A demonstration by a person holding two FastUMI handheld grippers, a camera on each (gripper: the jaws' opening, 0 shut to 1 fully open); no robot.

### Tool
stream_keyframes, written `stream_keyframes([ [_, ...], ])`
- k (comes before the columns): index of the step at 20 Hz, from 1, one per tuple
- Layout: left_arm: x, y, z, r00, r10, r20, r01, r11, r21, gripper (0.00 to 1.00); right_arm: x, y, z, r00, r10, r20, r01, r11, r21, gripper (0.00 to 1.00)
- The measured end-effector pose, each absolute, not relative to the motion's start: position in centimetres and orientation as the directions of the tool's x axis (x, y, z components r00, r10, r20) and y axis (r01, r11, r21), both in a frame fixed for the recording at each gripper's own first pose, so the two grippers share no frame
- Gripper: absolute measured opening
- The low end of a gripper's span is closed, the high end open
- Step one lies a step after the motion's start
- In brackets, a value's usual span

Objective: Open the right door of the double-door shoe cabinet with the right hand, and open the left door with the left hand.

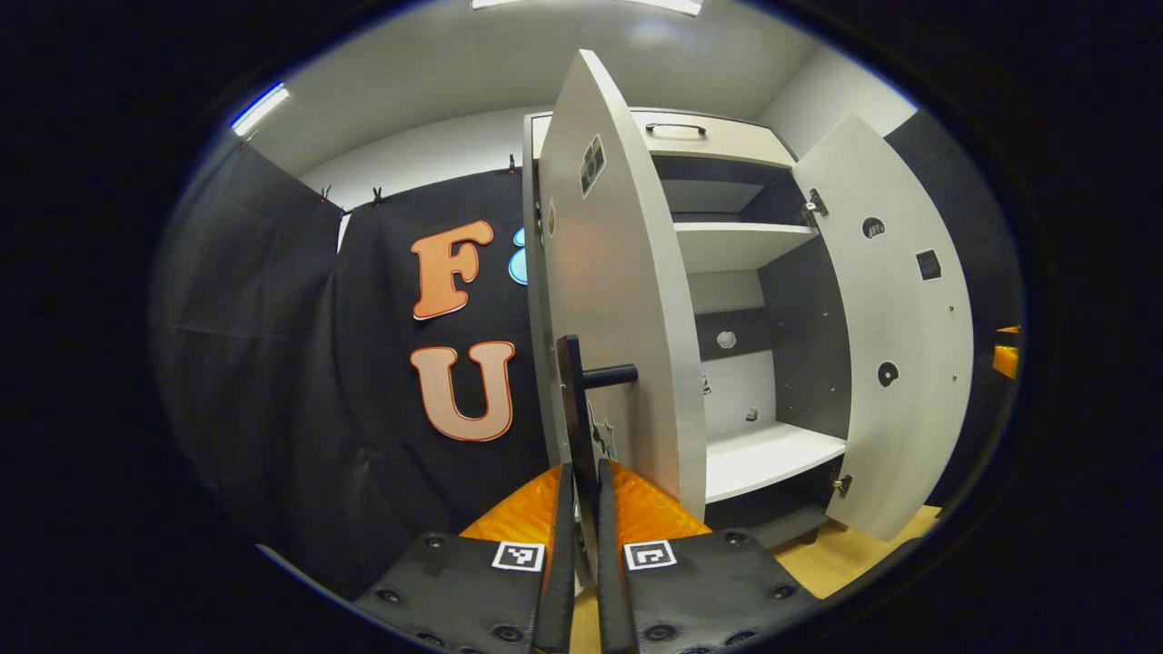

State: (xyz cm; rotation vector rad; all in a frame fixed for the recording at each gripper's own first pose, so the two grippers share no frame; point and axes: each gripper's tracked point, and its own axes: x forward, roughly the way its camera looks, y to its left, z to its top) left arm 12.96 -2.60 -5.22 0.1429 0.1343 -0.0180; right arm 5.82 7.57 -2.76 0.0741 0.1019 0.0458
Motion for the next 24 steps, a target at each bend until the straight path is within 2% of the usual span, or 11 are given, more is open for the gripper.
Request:
stream_keyframes([
  [4,13.1,0.7,-5.4,0.990,0.066,-0.127,-0.046,0.987,0.154,0.15,6.1,8.4,-2.9,0.993,0.058,-0.107,-0.050,0.996,0.071,0.86],
  [5,13.2,1.1,-5.4,0.991,0.045,-0.123,-0.030,0.992,0.120,0.08,6.3,8.7,-2.7,0.992,0.066,-0.105,-0.058,0.996,0.074,0.86],
  [9,12.9,2.4,-5.5,0.992,0.025,-0.121,-0.014,0.996,0.091,0.08,6.6,9.8,-2.3,0.992,0.082,-0.100,-0.076,0.995,0.062,0.87],
  [10,12.7,2.4,-5.5,0.992,0.029,-0.120,-0.017,0.995,0.098,0.02,6.5,10.2,-2.2,0.991,0.088,-0.099,-0.083,0.995,0.056,0.87],
  [11,12.4,2.7,-5.5,0.992,0.033,-0.119,-0.021,0.994,0.107,0.08,6.4,10.6,-2.1,0.991,0.094,-0.099,-0.090,0.995,0.048,0.87],
  [14,11.3,3.9,-5.6,0.991,0.065,-0.114,-0.050,0.990,0.132,0.09,6.0,11.0,-1.7,0.990,0.103,-0.093,-0.102,0.995,0.021,0.90],
  [16,10.5,3.6,-5.7,0.992,0.045,-0.122,-0.030,0.992,0.122,0.16,5.5,11.4,-1.4,0.990,0.115,-0.087,-0.114,0.993,0.021,0.90],
  [19,8.7,4.7,-4.6,0.993,0.078,-0.090,-0.063,0.987,0.150,0.14,4.2,11.0,-1.0,0.989,0.123,-0.077,-0.121,0.992,0.031,0.91],
  [22,6.8,2.8,-2.7,0.998,0.046,-0.050,-0.039,0.992,0.118,0.14,3.2,10.4,-0.5,0.991,0.113,-0.067,-0.111,0.993,0.037,0.92],
  [24,5.7,0.6,-2.1,0.999,0.014,-0.040,-0.010,0.994,0.110,0.19,2.3,10.0,-0.5,0.991,0.116,-0.068,-0.113,0.993,0.040,0.92],
])
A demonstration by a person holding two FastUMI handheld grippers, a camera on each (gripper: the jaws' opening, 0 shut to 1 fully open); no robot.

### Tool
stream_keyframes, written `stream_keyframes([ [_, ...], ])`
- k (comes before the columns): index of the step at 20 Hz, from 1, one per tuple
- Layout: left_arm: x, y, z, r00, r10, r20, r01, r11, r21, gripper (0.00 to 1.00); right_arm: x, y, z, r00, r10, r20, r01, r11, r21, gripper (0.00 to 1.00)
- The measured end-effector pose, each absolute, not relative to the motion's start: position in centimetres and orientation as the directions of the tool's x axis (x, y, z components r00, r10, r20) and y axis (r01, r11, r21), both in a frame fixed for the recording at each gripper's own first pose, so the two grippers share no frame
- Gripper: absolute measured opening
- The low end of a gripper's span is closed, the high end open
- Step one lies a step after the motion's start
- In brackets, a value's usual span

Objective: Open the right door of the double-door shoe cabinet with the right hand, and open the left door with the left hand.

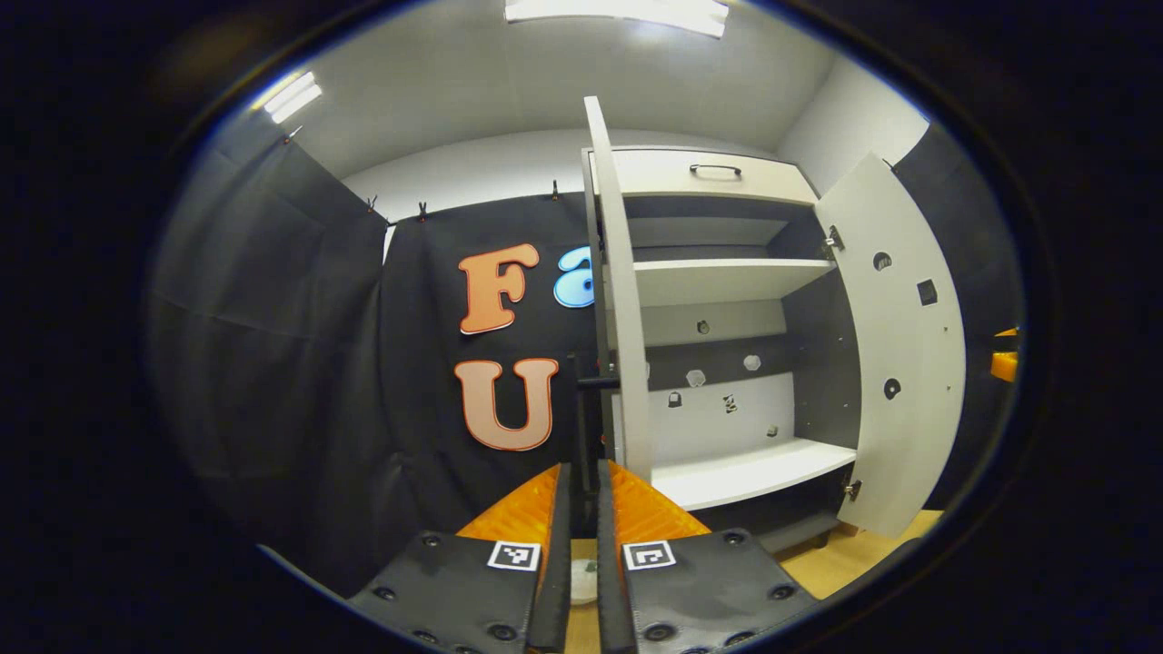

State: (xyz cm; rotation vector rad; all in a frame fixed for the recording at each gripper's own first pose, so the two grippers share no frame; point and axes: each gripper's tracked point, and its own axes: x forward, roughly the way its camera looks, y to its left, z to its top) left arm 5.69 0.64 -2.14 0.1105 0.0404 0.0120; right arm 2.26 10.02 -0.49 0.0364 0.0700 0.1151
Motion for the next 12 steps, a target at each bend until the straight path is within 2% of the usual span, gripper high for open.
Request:
stream_keyframes([
  [1,5.2,-0.5,-1.9,0.999,-0.003,-0.038,0.007,0.994,0.111,0.31,1.9,10.1,-0.5,0.990,0.120,-0.070,-0.118,0.992,0.042,0.92],
  [2,4.8,-2.0,-1.6,0.999,-0.025,-0.030,0.028,0.994,0.108,0.33,1.6,10.0,-0.6,0.990,0.123,-0.073,-0.120,0.992,0.043,0.92],
  [4,4.0,-4.7,-0.9,0.998,-0.066,-0.009,0.066,0.993,0.099,0.45,1.2,9.7,-0.7,0.989,0.125,-0.075,-0.121,0.991,0.052,0.93],
  [6,3.3,-7.3,-0.5,0.994,-0.107,0.013,0.105,0.990,0.092,0.61,0.8,9.4,-0.9,0.990,0.121,-0.077,-0.116,0.991,0.062,0.93],
  [8,2.8,-9.5,-0.5,0.990,-0.138,0.026,0.135,0.987,0.084,0.64,0.5,9.0,-1.0,0.990,0.116,-0.079,-0.112,0.992,0.059,0.93],
  [9,2.9,-10.0,-0.4,0.988,-0.150,0.033,0.146,0.986,0.081,0.69,0.4,8.8,-1.0,0.990,0.114,-0.078,-0.111,0.993,0.050,0.93],
  [10,2.9,-10.9,-0.3,0.986,-0.161,0.041,0.157,0.985,0.075,0.67,0.3,8.5,-1.1,0.991,0.108,-0.078,-0.105,0.994,0.041,0.93],
  [11,3.1,-11.6,-0.4,0.985,-0.167,0.045,0.164,0.984,0.066,0.76,0.2,8.0,-1.2,0.992,0.099,-0.079,-0.096,0.995,0.040,0.93],
  [12,3.2,-12.0,-0.7,0.984,-0.173,0.043,0.170,0.984,0.056,0.79,0.2,7.7,-1.2,0.993,0.092,-0.079,-0.089,0.995,0.044,0.93],
])
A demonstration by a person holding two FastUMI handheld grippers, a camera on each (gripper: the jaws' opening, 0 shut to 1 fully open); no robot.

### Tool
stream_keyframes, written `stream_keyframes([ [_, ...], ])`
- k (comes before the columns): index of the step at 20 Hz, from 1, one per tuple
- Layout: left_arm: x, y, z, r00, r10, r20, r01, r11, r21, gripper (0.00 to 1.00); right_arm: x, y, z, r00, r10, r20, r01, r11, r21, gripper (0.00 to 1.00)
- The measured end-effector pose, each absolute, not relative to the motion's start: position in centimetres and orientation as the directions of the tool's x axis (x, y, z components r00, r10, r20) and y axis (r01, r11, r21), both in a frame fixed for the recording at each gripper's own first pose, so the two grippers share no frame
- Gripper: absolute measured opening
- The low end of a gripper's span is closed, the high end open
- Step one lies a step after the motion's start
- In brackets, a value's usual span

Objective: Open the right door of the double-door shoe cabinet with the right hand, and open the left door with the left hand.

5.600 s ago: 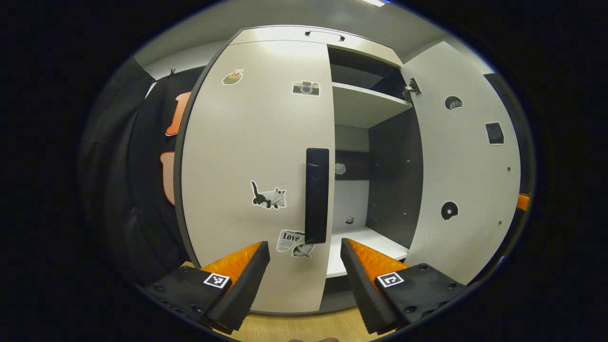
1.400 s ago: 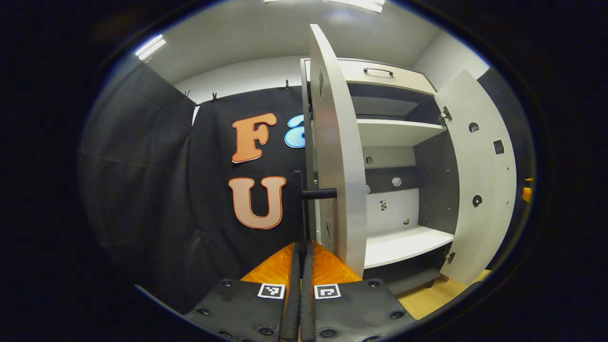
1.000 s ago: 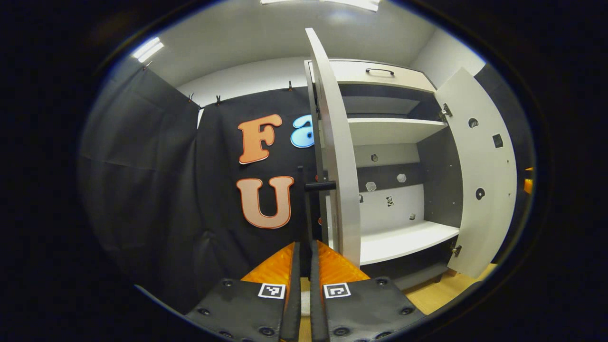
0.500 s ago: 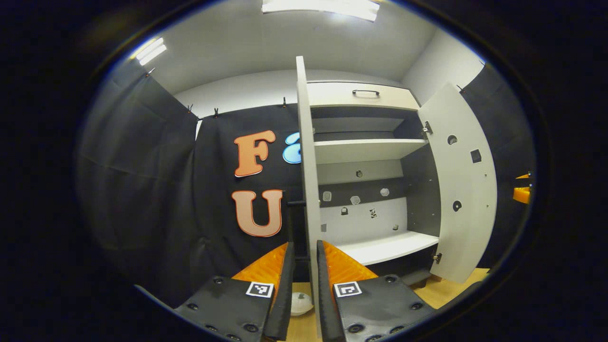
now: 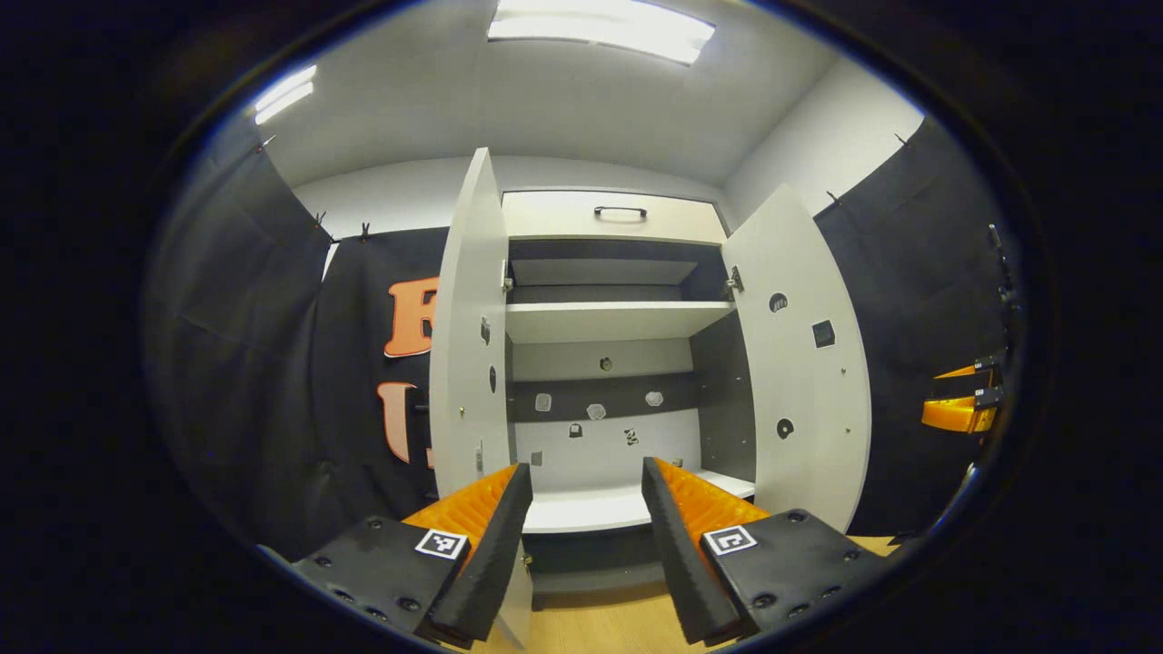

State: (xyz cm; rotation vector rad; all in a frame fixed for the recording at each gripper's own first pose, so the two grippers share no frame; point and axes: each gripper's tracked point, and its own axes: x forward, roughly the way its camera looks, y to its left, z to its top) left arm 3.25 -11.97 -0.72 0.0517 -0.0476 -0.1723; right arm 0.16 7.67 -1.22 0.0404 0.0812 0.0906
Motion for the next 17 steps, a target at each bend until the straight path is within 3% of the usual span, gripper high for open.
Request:
stream_keyframes([
  [2,3.5,-12.9,-1.5,0.980,-0.198,0.028,0.196,0.979,0.048,0.87,0.0,7.3,-0.8,0.994,0.085,-0.069,-0.082,0.995,0.049,0.94],
  [10,4.7,-13.4,-2.9,0.985,-0.171,0.011,0.170,0.984,0.050,0.96,1.4,7.6,-0.4,0.994,0.097,-0.056,-0.095,0.994,0.048,0.94],
  [15,5.7,-13.4,-3.2,0.985,-0.175,-0.003,0.174,0.984,0.047,0.96,2.8,7.7,0.1,0.994,0.100,-0.043,-0.098,0.994,0.053,0.97],
  [17,6.0,-12.9,-3.1,0.988,-0.157,0.003,0.157,0.986,0.046,0.96,3.4,7.8,0.2,0.994,0.101,-0.043,-0.099,0.994,0.053,0.94],
])
